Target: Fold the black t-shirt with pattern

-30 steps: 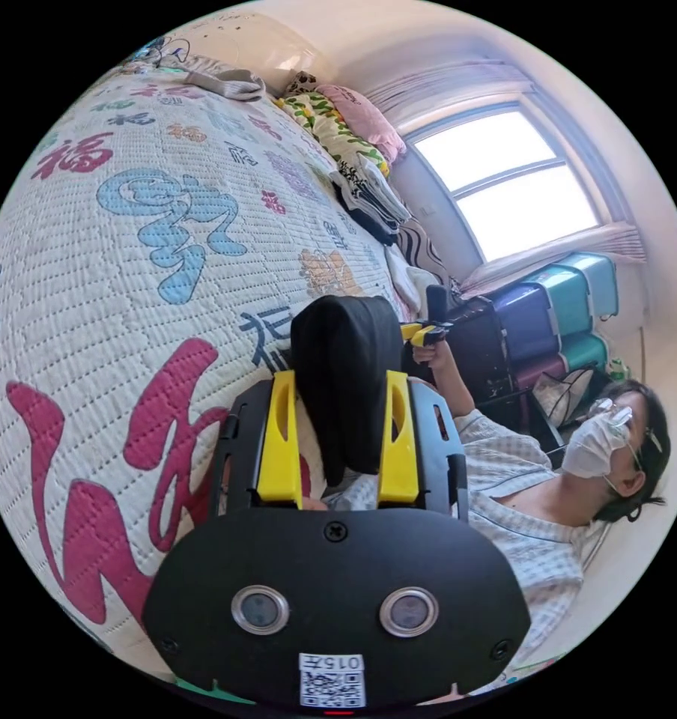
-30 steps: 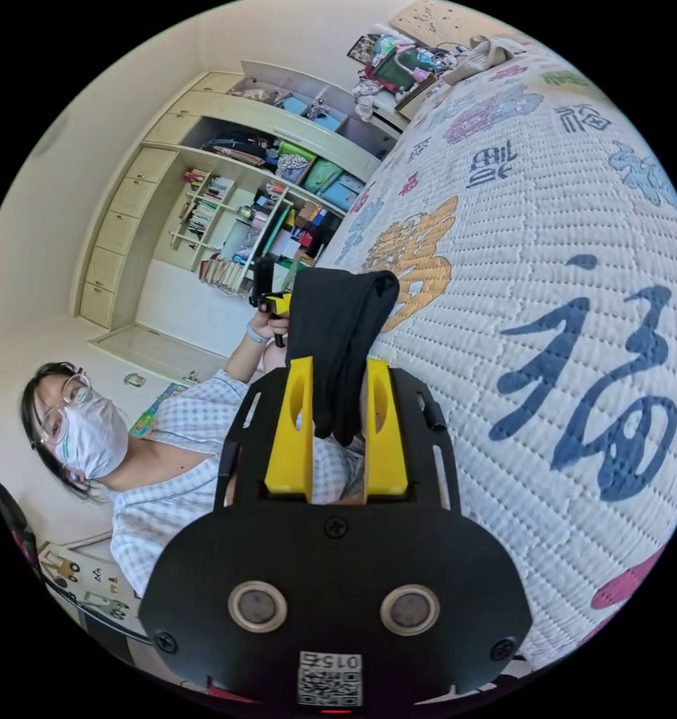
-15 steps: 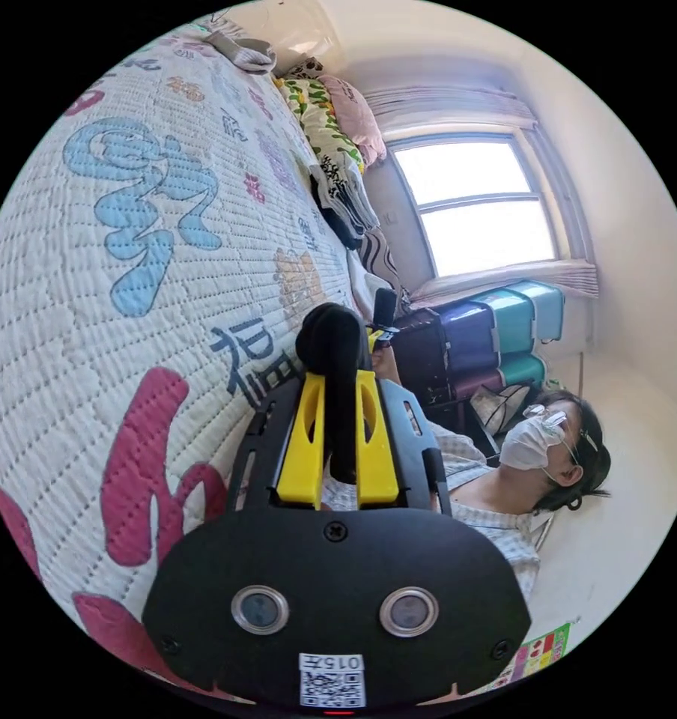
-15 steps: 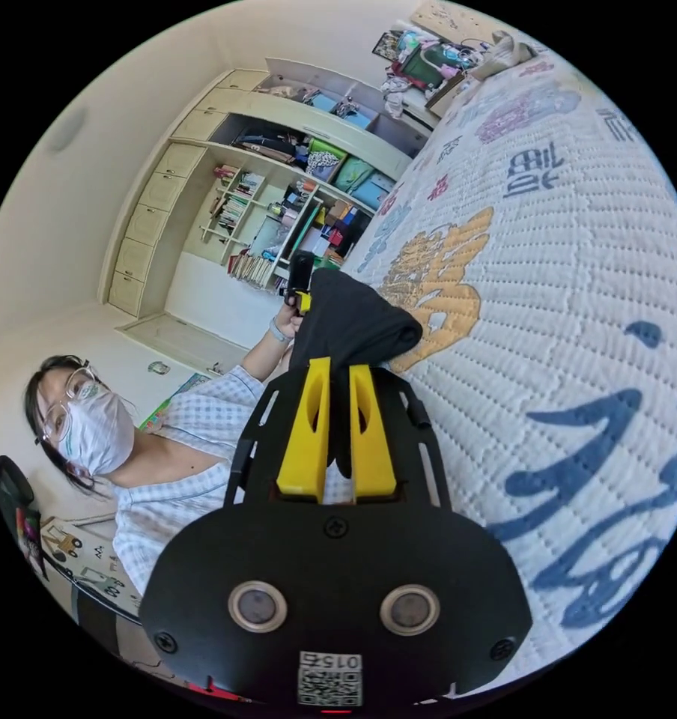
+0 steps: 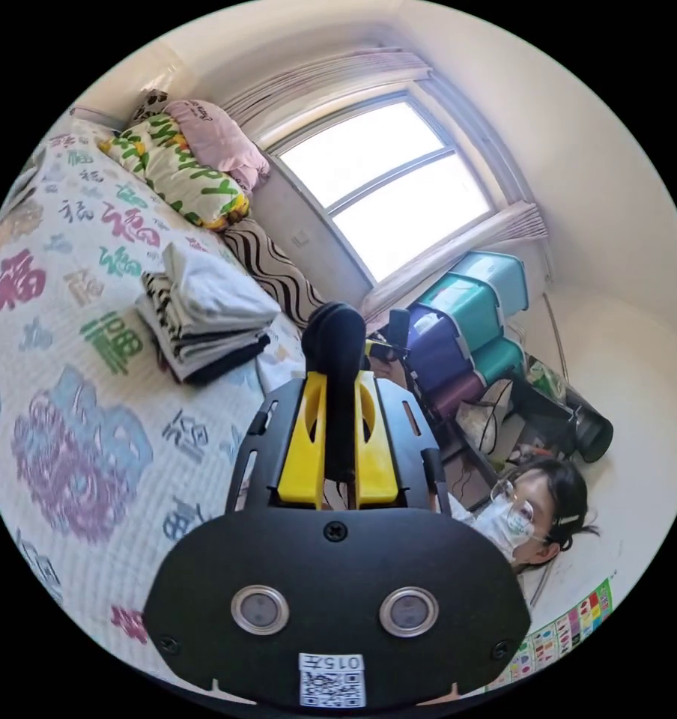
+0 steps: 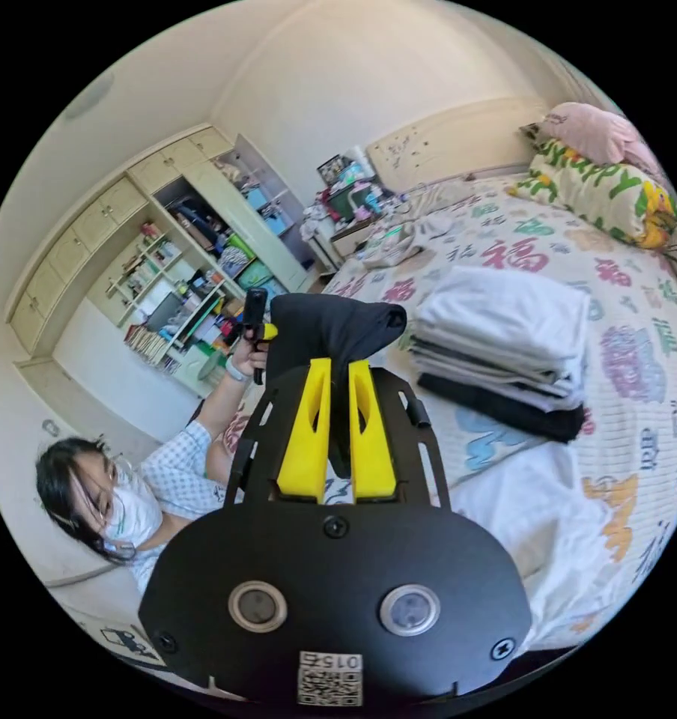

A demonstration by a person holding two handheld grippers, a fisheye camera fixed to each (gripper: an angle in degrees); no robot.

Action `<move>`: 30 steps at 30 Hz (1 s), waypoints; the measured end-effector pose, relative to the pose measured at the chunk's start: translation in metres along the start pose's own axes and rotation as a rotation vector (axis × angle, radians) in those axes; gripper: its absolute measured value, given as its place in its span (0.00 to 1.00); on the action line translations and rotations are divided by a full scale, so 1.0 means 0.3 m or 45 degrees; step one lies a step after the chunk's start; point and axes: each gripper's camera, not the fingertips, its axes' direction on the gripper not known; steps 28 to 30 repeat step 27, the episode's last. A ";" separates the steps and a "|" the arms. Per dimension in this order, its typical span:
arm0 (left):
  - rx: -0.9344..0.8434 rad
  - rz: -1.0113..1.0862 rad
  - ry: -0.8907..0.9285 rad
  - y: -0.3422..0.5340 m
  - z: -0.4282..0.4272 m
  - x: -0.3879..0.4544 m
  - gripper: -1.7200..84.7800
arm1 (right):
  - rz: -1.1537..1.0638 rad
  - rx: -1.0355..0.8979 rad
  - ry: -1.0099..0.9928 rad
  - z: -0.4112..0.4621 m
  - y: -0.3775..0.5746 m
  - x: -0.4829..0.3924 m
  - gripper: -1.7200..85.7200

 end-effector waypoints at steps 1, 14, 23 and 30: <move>0.001 0.002 -0.005 -0.048 0.024 -0.017 0.09 | 0.022 0.019 0.037 -0.007 -0.027 0.014 0.07; 0.438 -0.204 -0.525 -0.277 0.315 -0.523 0.07 | 0.389 0.319 0.454 0.288 -0.046 0.314 0.11; -0.110 0.346 -0.463 0.039 0.553 -0.153 0.12 | -0.234 -0.355 0.477 0.391 0.460 -0.208 0.17; -0.446 0.458 -0.425 0.258 0.923 -0.036 0.17 | -0.239 -0.598 0.657 0.499 0.720 -0.384 0.17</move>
